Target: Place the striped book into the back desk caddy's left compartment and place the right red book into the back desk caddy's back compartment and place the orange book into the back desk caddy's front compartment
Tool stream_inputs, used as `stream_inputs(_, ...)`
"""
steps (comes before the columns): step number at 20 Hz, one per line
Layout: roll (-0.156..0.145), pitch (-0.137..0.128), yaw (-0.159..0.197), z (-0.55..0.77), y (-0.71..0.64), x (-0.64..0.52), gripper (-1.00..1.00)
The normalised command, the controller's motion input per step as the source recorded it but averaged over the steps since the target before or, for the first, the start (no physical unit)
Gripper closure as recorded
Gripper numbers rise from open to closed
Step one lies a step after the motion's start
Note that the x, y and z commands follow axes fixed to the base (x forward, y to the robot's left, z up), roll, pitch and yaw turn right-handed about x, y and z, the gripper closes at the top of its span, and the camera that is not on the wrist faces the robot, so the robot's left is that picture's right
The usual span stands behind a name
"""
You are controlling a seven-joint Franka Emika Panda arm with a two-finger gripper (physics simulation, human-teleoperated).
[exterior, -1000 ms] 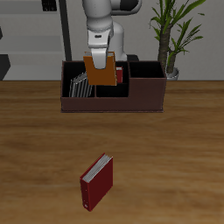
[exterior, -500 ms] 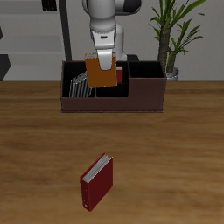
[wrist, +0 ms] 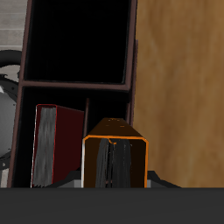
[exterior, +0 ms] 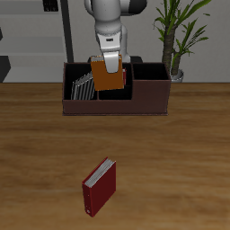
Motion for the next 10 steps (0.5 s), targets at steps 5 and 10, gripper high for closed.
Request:
stream_inputs(5,0.013,-0.005,0.034,-0.10,0.06,-0.03,1.00)
stream_inputs(10,0.016,0.026,-0.017,-0.06,0.09,-0.02,1.00)
